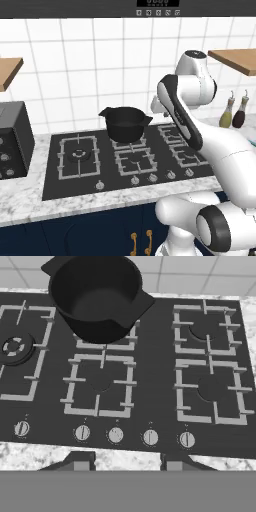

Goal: Put the lemon and cucumber in the pot. Retrieve the spatula and lightly stir the vegetables in the pot.

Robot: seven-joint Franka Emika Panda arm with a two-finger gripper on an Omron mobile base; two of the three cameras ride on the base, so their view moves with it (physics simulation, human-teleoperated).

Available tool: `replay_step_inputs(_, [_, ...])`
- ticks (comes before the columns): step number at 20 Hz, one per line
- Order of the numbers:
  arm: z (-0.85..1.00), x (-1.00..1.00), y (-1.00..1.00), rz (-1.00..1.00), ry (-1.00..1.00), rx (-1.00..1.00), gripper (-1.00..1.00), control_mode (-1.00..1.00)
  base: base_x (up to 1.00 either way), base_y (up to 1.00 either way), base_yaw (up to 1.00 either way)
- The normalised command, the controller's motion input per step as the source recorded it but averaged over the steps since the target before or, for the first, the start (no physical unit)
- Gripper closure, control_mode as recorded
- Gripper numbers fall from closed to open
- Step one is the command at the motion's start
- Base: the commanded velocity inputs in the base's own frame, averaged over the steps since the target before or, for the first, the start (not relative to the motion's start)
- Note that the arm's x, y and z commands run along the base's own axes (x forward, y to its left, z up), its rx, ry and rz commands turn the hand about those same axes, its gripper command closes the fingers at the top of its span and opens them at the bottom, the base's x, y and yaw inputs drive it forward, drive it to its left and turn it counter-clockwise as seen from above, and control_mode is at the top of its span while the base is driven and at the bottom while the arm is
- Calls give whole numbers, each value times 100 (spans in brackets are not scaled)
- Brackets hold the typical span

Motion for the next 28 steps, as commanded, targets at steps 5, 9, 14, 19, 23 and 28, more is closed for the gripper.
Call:
replay_step_inputs(5, [0, -16, -13, 0, -7, 0, -100, -100, 0, 0, 0])
replay_step_inputs(9, [-1, -11, -74, -4, -11, 1, -100, -100, 0, 0, 0])
replay_step_inputs(14, [-11, 0, -95, -11, -1, 0, -100, -100, 0, 0, 0])
replay_step_inputs(19, [-27, 0, -100, -17, 1, 0, -100, -100, 0, 0, 0])
replay_step_inputs(23, [-36, 2, -100, -19, 5, 0, -100, -100, 0, 0, 0])
replay_step_inputs(28, [-45, 11, -100, -17, 8, 0, -100, -100, 0, 0, 0])
